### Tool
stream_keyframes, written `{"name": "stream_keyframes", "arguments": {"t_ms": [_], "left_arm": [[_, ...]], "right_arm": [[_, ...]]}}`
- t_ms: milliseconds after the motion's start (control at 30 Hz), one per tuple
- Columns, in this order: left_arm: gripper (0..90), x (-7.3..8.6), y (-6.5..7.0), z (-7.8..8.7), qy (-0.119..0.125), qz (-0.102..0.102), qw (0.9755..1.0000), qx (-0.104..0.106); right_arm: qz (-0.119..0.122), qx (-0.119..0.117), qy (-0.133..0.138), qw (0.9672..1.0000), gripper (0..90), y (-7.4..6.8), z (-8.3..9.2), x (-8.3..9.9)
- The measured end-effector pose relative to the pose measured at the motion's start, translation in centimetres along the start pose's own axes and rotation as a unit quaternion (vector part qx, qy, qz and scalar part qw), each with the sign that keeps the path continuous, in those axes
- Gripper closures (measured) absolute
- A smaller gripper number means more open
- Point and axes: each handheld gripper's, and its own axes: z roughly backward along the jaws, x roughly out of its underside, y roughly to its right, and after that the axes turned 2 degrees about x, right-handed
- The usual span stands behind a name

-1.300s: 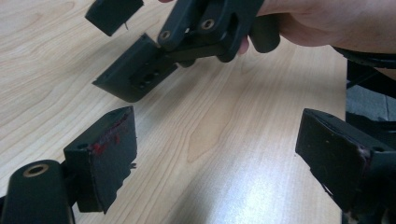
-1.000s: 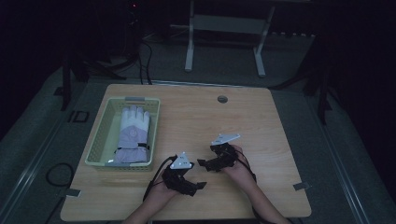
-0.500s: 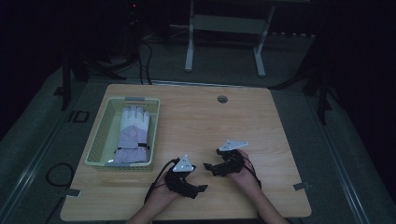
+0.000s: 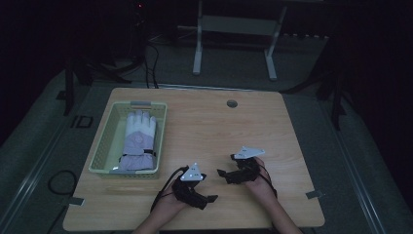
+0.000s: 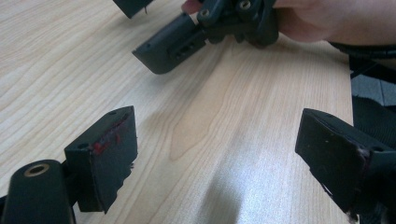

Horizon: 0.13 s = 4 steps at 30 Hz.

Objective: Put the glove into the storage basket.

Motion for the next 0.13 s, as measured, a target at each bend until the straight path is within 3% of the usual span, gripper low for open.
{"name": "stream_keyframes", "arguments": {"t_ms": [133], "left_arm": [[13.3,0.08,0.09,-0.09,0.000,0.002,1.0000,0.004]], "right_arm": [[0.002,0.003,-0.001,1.0000,14.0,0.03,-0.03,0.10]]}}
